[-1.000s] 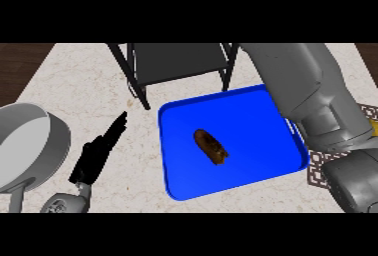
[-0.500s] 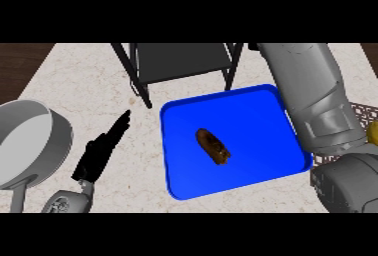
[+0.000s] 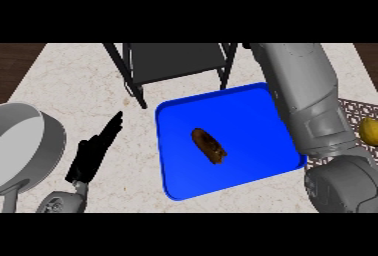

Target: Pick the tomato from the tray and place it in the tiered shelf

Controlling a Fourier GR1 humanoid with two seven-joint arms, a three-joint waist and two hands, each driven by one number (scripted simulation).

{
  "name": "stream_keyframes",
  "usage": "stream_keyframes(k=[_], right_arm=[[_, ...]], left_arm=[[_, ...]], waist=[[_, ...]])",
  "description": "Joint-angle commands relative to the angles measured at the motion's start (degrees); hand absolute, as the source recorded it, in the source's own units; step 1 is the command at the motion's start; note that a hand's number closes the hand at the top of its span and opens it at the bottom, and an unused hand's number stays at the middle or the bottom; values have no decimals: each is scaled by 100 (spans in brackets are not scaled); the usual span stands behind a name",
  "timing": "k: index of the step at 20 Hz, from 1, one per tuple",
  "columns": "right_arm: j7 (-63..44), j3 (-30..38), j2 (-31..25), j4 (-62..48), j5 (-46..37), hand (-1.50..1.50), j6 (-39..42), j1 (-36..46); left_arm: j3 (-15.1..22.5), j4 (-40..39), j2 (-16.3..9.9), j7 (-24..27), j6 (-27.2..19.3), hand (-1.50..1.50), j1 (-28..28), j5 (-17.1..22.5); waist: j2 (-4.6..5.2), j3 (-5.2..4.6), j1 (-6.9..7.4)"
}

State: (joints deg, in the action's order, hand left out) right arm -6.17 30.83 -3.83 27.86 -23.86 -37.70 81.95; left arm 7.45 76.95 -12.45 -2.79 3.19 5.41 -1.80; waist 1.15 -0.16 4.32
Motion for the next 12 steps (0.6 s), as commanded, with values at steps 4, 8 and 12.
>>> stream_keyframes(k=[4, 8, 12], right_arm=[[-176, 237, -669, -185, 61, -150, -460, -362], [72, 139, -972, 366, 338, -150, 455, -1117], [16, -60, -1259, 969, 500, -150, 1240, -1686]], left_arm=[[-250, -364, -79, 353, 47, 0, -214, 76], [-320, 69, -124, 82, 13, 0, -479, 126], [-184, 280, 71, 57, -203, 0, -690, -45]], waist=[[-69, 10, -328], [-140, 17, -439], [-153, 16, -470]])
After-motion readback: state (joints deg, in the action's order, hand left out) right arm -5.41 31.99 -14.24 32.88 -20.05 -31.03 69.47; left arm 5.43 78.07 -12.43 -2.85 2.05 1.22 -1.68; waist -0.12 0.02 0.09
